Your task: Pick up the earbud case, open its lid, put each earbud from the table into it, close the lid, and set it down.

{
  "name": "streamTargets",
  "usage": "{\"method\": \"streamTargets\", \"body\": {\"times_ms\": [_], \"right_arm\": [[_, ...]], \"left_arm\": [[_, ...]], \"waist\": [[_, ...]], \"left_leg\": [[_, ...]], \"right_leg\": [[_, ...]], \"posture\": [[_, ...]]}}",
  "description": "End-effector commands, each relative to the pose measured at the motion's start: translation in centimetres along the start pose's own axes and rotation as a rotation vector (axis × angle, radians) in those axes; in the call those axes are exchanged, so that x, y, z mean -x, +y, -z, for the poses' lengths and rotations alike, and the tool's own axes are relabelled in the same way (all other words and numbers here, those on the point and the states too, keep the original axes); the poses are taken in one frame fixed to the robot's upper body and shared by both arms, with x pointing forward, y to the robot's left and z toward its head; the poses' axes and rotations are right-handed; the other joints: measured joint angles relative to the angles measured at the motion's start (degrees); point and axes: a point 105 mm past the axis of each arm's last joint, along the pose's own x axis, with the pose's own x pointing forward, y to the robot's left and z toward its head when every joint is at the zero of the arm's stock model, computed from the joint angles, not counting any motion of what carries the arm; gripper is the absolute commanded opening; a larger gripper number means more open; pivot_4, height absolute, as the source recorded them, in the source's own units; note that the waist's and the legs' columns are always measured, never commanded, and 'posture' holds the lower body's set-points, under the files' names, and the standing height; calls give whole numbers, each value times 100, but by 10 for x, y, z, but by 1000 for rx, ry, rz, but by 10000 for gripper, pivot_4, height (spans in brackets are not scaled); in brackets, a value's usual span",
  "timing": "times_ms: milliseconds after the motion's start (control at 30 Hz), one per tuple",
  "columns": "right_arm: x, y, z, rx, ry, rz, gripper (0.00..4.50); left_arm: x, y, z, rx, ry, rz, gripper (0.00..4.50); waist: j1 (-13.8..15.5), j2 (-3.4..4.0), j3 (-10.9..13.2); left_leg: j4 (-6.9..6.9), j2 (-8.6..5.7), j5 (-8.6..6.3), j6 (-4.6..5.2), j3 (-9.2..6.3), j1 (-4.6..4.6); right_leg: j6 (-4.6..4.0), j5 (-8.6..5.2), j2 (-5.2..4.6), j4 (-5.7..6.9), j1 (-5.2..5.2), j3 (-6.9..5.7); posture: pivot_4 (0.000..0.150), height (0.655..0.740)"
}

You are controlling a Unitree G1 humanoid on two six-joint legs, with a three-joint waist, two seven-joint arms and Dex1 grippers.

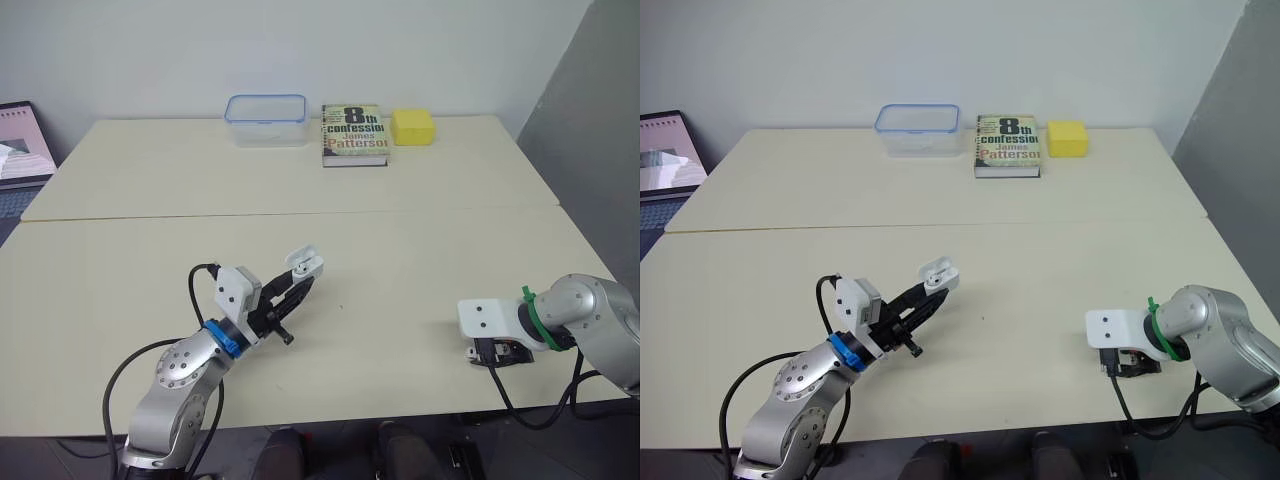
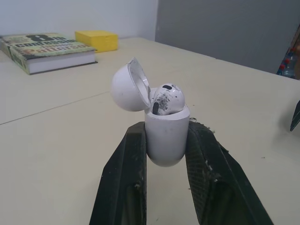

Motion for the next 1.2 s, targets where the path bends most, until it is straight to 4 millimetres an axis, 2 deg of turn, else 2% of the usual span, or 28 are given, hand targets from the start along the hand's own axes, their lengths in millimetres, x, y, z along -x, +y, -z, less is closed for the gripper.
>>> {"method": "streamTargets", "body": {"times_ms": [33,67,167,367,467,600,667,800,900,1033,1200], "right_arm": [[-1,0,1,3,11,-6,31134],[-2,1,2,1,13,-11,31134],[-4,4,4,-8,16,-24,25412],[-3,8,1,-4,4,-49,4756],[3,3,-7,-1,-43,-24,4012],[20,-12,-28,18,-184,64,4012],[30,-21,-47,18,-311,113,4012],[51,-45,-96,-7,-658,280,4011],[69,-58,-140,-55,-1006,384,4011],[69,-65,-171,-113,-1182,459,4011],[62,-66,-195,-144,-1300,485,4011]], "left_arm": [[-1,-5,-13,-31,-44,11,7845],[-1,-5,-12,-31,-44,10,7845],[-1,-4,-12,-31,-45,8,7845],[-1,-3,-11,-33,-47,6,7845],[-1,-3,-10,-33,-47,8,7845],[-2,-2,-10,-34,-54,11,7845],[-2,-1,-11,-37,-62,13,7845],[-6,-1,-14,-43,-84,21,7845],[-10,-3,-16,-48,-99,40,7845],[-15,-6,-19,-54,-115,53,7845],[-17,-9,-23,-62,-130,67,7845]], "waist": [[0,0,0],[0,0,0],[0,-1,0],[-7,-4,-2],[-5,-4,-2],[-8,-3,-2],[-9,-4,-1],[-15,-4,-1],[-20,-4,-1],[-1,-4,-1],[1,-3,-1]], "left_leg": [[0,0,0,0,-1,0],[0,0,0,0,-1,0],[0,0,0,0,0,-1],[8,0,0,0,-1,25],[8,-1,-1,0,-2,47],[7,-1,-1,1,-3,48],[7,-1,-1,1,-3,47],[7,1,-1,1,-8,49],[6,2,-1,1,-15,48],[4,1,-1,0,-23,43],[5,-2,-1,1,-29,42]], "right_leg": [[0,0,0,0,0,-1],[0,0,0,0,0,-1],[0,0,0,0,0,-1],[1,0,0,-3,34,-2],[1,-1,-2,-6,57,-4],[1,-1,-1,-6,58,-4],[1,-1,-1,-6,57,-4],[1,-1,2,-6,62,-7],[1,-1,5,-7,64,-10],[1,-1,4,-7,63,-11],[0,0,-1,-6,63,-12]], "posture": [[1500,7302],[1500,7302],[1500,7302],[1500,7302],[1500,7302],[1500,7302],[1500,7302],[1500,7302],[1500,7302],[1500,7302],[1500,7302]]}}
